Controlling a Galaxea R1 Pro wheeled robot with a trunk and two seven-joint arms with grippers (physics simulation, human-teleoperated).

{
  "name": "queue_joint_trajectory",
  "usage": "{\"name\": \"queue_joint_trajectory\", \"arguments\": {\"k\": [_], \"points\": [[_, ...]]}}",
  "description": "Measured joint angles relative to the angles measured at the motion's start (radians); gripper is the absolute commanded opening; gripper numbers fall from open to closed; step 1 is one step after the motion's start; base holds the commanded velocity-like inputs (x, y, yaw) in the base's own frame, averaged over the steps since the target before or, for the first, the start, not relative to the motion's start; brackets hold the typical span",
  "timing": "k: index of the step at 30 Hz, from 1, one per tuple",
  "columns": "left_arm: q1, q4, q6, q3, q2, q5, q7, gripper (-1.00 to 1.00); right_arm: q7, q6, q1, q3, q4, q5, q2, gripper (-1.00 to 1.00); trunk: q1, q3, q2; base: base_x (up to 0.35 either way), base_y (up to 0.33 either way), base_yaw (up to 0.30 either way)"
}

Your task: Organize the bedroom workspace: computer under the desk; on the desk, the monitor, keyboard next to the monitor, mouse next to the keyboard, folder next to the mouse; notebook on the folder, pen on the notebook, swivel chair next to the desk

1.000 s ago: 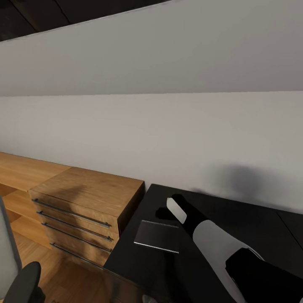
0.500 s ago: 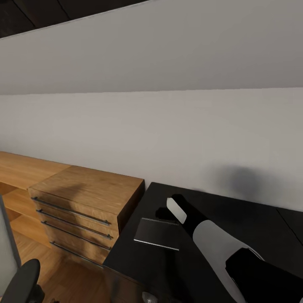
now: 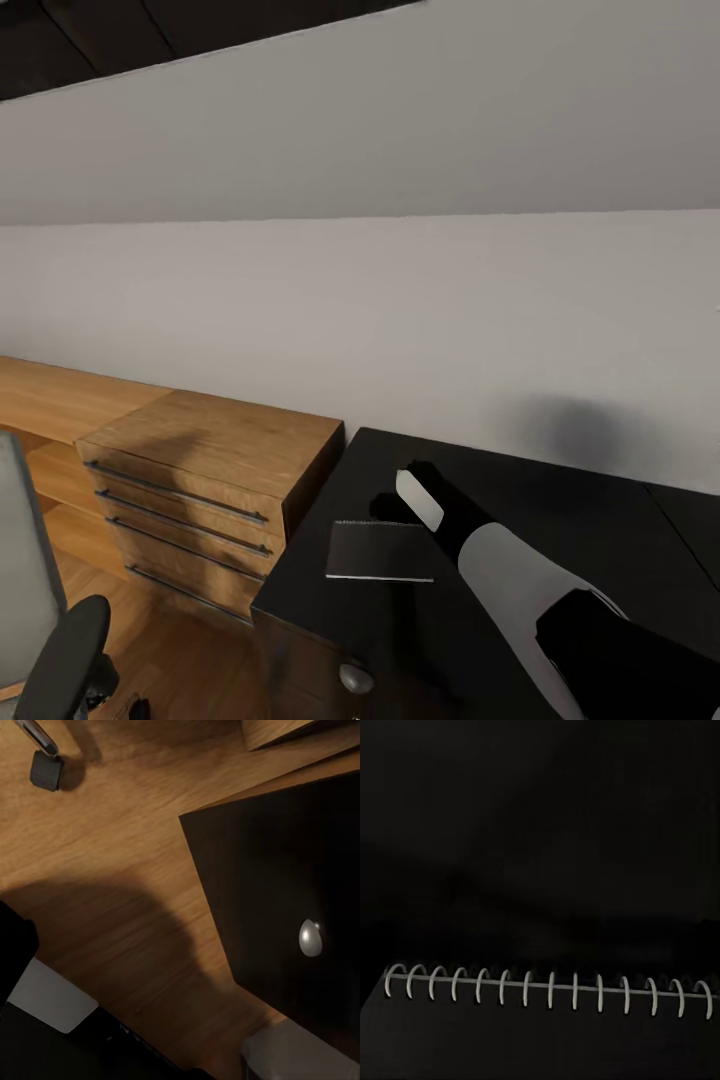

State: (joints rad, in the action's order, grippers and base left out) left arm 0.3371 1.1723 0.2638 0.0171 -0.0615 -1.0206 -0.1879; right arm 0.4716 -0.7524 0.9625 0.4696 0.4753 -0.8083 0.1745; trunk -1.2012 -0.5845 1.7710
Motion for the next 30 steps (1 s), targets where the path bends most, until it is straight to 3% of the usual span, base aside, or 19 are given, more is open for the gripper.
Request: {"name": "queue_joint_trajectory", "arguments": {"k": [7, 18, 30], "points": [[0.000, -0.002, -0.002, -0.002, 0.000, 0.002, -0.002, 1.00, 0.000, 0.000, 0.000, 0.000, 0.000, 0.000, 0.000, 1.00, 0.000, 0.000, 0.000, -0.067, 0.000, 0.000], [0.000, -0.016, -0.002, -0.001, 0.000, -0.004, -0.001, 1.00, 0.001, 0.000, 0.000, 0.000, 0.001, -0.004, 0.000, 1.00, 0.000, 0.000, 0.000, -0.264, 0.055, 0.000], [0.000, -0.021, -0.003, -0.001, 0.000, -0.007, -0.002, 1.00, 0.001, 0.000, 0.000, 0.001, 0.001, -0.004, 0.000, 1.00, 0.000, 0.000, 0.000, -0.025, 0.012, -0.006]]}}
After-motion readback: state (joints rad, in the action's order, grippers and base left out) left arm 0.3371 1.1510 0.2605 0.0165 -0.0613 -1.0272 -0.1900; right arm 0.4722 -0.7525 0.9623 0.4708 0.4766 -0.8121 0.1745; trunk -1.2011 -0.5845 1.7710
